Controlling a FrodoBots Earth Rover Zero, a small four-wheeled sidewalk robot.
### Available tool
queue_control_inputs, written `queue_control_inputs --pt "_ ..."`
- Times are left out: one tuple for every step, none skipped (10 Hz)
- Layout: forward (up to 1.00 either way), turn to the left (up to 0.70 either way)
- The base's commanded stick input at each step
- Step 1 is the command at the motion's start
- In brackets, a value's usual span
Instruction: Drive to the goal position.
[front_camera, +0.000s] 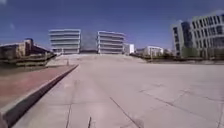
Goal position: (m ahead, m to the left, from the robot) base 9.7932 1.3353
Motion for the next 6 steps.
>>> queue_control_inputs --pt "0.70 0.00" --pt "0.70 0.00" --pt "0.70 0.00" --pt "0.70 0.00" --pt "0.70 0.00" --pt "0.70 0.00"
